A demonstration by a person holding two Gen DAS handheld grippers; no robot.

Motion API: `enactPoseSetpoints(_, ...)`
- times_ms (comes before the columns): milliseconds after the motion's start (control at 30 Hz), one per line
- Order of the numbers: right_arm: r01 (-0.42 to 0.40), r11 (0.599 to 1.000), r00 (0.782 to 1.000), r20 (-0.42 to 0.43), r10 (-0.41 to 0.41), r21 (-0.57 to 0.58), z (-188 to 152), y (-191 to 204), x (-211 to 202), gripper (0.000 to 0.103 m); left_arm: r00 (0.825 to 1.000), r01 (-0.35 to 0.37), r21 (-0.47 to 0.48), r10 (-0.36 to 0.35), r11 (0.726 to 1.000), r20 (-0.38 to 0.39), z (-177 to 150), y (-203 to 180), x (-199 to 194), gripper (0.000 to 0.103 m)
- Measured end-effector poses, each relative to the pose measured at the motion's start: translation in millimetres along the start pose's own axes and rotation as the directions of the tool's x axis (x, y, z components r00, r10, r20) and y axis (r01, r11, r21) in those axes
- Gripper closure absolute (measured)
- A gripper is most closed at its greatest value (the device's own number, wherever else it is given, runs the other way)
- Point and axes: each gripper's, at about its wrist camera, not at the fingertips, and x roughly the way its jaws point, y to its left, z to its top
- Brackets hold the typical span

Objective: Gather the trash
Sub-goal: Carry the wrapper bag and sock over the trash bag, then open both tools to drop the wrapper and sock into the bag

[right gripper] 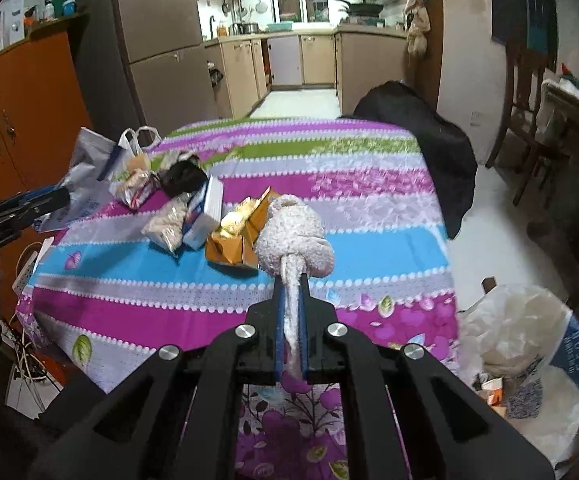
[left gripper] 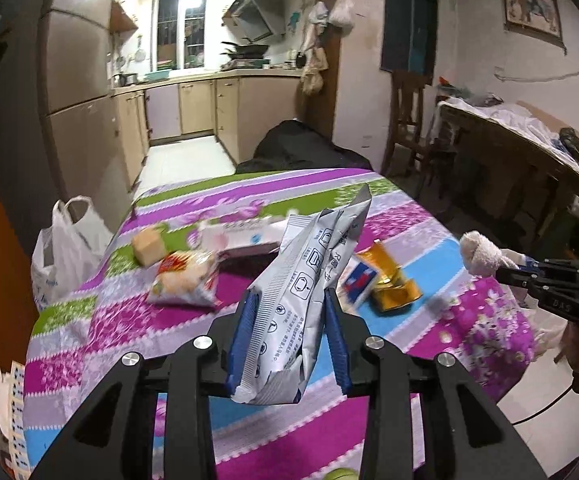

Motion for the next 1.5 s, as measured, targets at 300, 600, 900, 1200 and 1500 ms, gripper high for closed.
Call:
enactPoseSetpoints(300, -0.003, 1.000, 0.997, 0.074, 0.002, 0.012, 22.1, -20.8, -58.4, 0.099, 0.994, 0.106, 0.115, -0.107, 0.988, 0.006, 50.4, -61.9, 4.8, 0.067)
enactPoseSetpoints(600, 0.133, 0.988, 0.989, 0.062, -0.138, 0.079, 34.4, -80.1, -112.6, 0.099, 0.962, 0.271, 0.266, -0.268, 0.925, -0.048, 96.4, -174.4, 34.5, 0.067)
enactPoseSetpoints(900, 0.307, 0.935, 0.946, -0.163, -0.280, 0.177, 22.4, -159.7, -134.2, 0.099, 0.897, 0.436, 0.377, -0.364, 0.817, -0.250, 110.2, -312.3, 97.6, 0.067)
enactPoseSetpoints(1200, 0.416, 0.884, 0.873, -0.366, -0.322, 0.214, -4.9, -215.0, -125.8, 0.099, 0.841, 0.521, 0.434, -0.354, 0.735, -0.409, 91.8, -413.3, 142.5, 0.067)
enactPoseSetpoints(1500, 0.433, 0.878, 0.834, -0.460, -0.305, 0.203, -17.7, -232.9, -111.2, 0.099, 0.776, 0.580, 0.353, -0.366, 0.734, -0.514, 68.2, -440.2, 171.6, 0.067)
